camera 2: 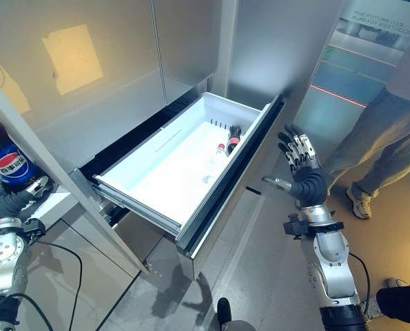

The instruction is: Take the drinks into the refrigerator

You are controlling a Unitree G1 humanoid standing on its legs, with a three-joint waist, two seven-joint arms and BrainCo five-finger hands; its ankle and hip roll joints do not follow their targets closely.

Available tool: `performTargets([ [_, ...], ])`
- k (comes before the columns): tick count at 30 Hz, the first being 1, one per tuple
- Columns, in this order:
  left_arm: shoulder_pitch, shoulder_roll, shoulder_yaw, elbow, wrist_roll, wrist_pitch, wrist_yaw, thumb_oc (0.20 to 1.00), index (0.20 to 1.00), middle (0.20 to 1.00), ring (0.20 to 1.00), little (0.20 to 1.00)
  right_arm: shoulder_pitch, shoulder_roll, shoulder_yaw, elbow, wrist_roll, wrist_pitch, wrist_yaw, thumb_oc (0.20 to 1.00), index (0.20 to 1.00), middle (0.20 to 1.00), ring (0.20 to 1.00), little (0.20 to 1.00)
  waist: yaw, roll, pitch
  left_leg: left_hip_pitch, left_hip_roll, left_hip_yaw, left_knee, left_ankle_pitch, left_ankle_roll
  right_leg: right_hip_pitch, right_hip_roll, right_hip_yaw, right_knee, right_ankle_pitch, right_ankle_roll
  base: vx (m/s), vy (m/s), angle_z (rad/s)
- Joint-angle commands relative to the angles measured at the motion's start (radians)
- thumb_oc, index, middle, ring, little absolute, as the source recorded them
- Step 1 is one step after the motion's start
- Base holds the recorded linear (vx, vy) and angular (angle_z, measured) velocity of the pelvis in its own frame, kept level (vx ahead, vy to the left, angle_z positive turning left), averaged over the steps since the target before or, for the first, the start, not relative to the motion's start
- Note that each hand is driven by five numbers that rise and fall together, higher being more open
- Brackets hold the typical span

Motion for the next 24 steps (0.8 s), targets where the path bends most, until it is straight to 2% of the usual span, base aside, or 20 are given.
performTargets([
  [1, -0.15, -0.001, -0.01, 0.033, 0.009, -0.054, -0.027, 0.2, 0.2, 0.2, 0.2, 0.2, -0.047, -0.03, -0.034, -0.101, 0.025, -0.054, 0.006, 1.0, 1.0, 1.0, 1.0, 1.0, -0.049, 0.033, 0.022, -0.02, -0.046, -0.031, 0.104, -0.124, 0.114, 0.047, -0.007, 0.003, 0.16, -0.176, 0.068, 0.0, 0.0, 0.0],
  [13, -0.141, -0.034, 0.003, 0.013, -0.018, -0.068, -0.024, 0.2, 0.2, 0.2, 0.2, 0.2, -0.03, -0.017, -0.035, -0.09, 0.018, -0.054, 0.009, 1.0, 1.0, 1.0, 1.0, 1.0, -0.041, 0.029, 0.012, -0.005, -0.049, -0.021, 0.092, -0.126, 0.116, 0.064, -0.008, 0.002, 0.149, -0.176, 0.07, 0.0, 0.0, 0.0],
  [20, -0.057, -0.118, 0.014, -0.2, -0.055, -0.103, -0.069, 0.2, 0.2, 0.2, 0.2, 0.2, -0.019, -0.009, -0.061, -0.073, 0.004, -0.054, 0.006, 1.0, 1.0, 1.0, 1.0, 1.0, -0.019, 0.023, 0.013, -0.002, -0.051, -0.04, 0.083, -0.125, 0.118, 0.077, -0.014, -0.02, 0.141, -0.18, 0.067, 0.0, 0.0, 0.0],
  [24, 0.029, -0.18, 0.029, -0.369, -0.142, -0.121, -0.154, 0.2, 0.2, 0.2, 0.2, 0.2, -0.006, 0.002, -0.084, -0.068, -0.005, -0.056, 0.004, 1.0, 1.0, 1.0, 1.0, 1.0, -0.004, 0.022, 0.018, -0.007, -0.051, -0.06, 0.082, -0.125, 0.121, 0.082, -0.019, -0.039, 0.141, -0.182, 0.063, -0.01, -0.005, 0.02],
])
